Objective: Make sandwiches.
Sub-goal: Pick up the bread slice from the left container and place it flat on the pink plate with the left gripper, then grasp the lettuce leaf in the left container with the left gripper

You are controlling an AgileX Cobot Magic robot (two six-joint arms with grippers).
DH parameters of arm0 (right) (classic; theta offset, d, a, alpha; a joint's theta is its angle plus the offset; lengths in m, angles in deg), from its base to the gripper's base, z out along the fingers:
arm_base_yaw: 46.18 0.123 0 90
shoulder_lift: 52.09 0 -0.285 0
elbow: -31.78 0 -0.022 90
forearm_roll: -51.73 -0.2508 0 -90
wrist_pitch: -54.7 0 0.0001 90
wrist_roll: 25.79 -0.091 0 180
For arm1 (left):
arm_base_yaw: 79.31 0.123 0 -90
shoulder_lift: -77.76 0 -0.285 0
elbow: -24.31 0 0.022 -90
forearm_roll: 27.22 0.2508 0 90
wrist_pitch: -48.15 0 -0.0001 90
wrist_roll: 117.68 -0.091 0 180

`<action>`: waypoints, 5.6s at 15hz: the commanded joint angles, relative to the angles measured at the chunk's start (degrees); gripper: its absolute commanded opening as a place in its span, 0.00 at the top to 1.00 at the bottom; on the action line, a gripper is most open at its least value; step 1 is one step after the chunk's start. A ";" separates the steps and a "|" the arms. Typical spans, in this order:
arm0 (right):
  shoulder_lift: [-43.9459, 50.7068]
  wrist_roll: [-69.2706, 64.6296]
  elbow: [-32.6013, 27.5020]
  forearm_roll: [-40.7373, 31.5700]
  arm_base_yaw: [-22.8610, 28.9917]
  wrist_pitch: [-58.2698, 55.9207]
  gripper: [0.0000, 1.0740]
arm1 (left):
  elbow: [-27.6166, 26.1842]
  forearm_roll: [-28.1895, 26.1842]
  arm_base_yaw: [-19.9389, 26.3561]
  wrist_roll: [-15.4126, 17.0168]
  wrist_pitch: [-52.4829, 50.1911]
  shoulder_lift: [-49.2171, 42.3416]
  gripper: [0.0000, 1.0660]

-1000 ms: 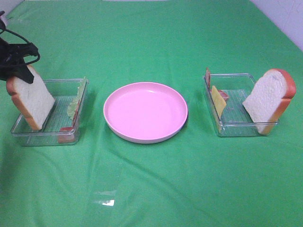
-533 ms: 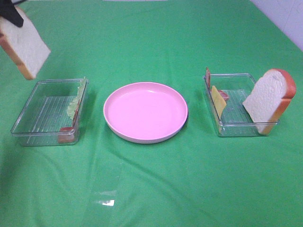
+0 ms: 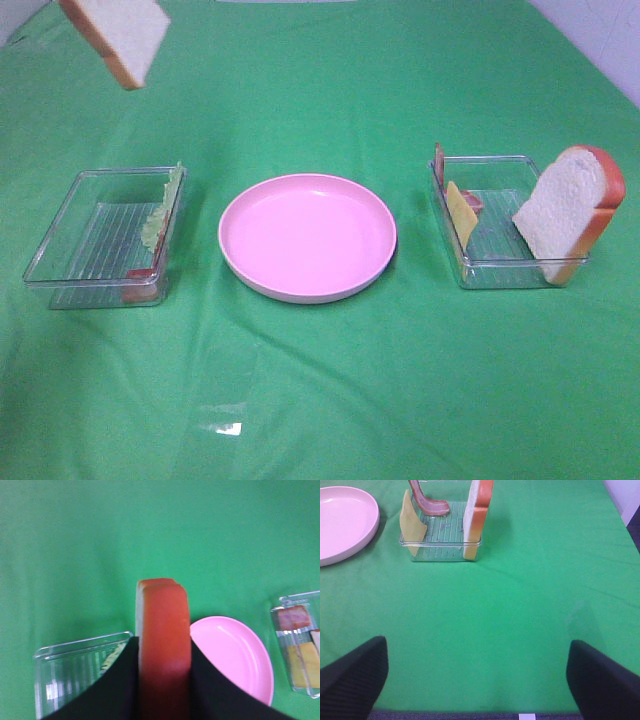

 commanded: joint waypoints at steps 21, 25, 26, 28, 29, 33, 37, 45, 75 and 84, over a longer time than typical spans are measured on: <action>1.49 0.52 -0.17 0.00 -0.23 0.63 0.12 | -0.11 -6.82 -20.05 11.46 -7.62 22.29 0.91; 1.49 0.52 -0.17 0.00 -0.23 0.63 0.12 | -0.11 -10.26 -20.05 11.46 -7.62 24.47 0.91; 1.49 0.52 -0.17 0.00 -0.23 0.63 0.12 | -0.11 -10.43 -20.05 11.46 -7.28 24.87 0.91; 1.49 0.52 -0.17 0.00 -0.23 0.63 0.12 | -0.11 -10.31 -20.05 11.46 -7.28 24.87 0.88; 1.49 0.52 -0.17 0.00 -0.23 0.63 0.12 | -0.17 -10.20 -20.05 11.52 -7.10 24.87 0.83; 1.49 0.52 -0.17 0.00 -0.23 0.63 0.12 | -1.60 -4.58 -20.05 12.49 -4.47 24.29 0.11; 1.49 0.52 -0.17 0.00 -0.23 0.63 0.12 | -8.19 -0.97 -20.05 12.55 0.34 24.29 0.04; 1.49 0.52 -0.17 -0.29 -0.23 0.63 0.12 | -23.43 21.77 -19.94 17.02 14.55 18.22 0.04; 1.49 0.52 -0.17 -0.29 -0.23 0.63 0.12 | -3.21 21.54 -12.55 23.15 13.81 24.58 0.15; 1.49 0.52 -0.17 -0.29 -0.23 0.63 0.12 | -3.21 22.40 -12.55 24.69 14.50 24.52 0.80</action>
